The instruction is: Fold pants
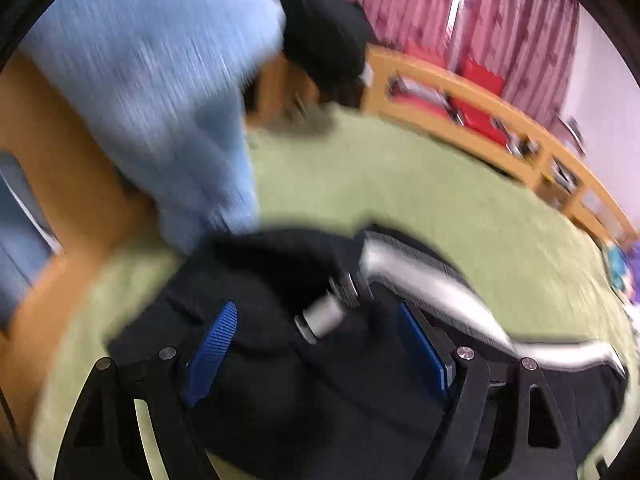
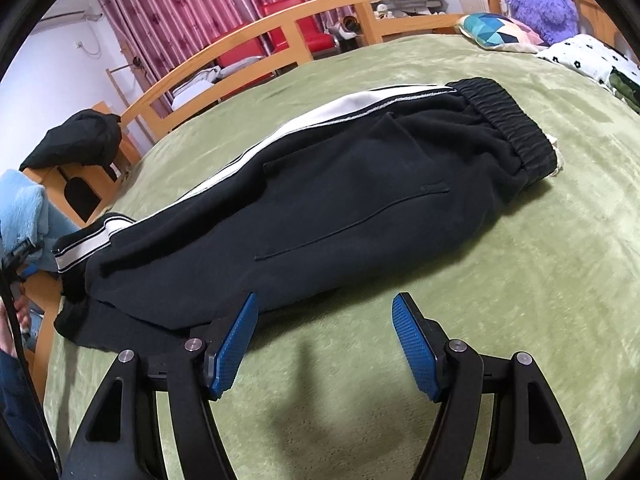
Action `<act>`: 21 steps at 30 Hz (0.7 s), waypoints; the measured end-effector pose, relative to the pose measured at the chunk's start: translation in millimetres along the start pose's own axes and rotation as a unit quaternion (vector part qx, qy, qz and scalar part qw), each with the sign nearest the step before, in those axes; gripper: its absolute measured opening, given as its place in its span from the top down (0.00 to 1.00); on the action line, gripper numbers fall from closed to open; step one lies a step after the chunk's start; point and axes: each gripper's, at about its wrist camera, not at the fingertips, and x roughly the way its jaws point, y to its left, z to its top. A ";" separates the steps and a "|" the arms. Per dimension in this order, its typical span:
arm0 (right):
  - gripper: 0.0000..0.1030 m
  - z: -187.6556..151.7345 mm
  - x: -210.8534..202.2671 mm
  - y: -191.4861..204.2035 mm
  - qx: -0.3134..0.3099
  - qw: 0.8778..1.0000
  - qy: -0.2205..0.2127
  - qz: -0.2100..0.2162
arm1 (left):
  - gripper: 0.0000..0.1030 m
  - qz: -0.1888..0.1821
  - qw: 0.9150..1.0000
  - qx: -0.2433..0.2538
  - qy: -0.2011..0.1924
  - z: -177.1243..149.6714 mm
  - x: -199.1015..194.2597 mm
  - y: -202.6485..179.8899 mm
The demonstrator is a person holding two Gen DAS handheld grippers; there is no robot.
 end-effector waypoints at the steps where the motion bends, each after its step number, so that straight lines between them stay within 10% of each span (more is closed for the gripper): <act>1: 0.33 -0.8 0.2 0.4 0.001 1.000 0.000 0.001 | 0.22 -0.011 1.000 -0.005 0.017 -10.8 8.7 0.4; 7: 0.33 -6.2 1.0 -1.2 -0.004 1.000 0.005 -0.013 | 0.23 -0.078 0.991 -0.046 0.102 -54.7 66.3 -5.4; 13: 0.33 -8.4 -12.6 -18.3 0.016 0.999 -0.003 -0.036 | 0.27 -0.055 0.981 -0.161 0.092 -47.9 109.0 21.7; 15: 0.33 -9.3 -16.3 -25.7 0.030 0.999 -0.006 -0.039 | 0.88 -0.065 0.979 -0.172 0.088 -40.2 108.1 27.8; 21: 0.33 -13.2 -20.7 -33.2 0.055 0.998 -0.005 -0.029 | 0.92 -0.102 0.976 -0.176 0.074 -23.4 50.9 61.1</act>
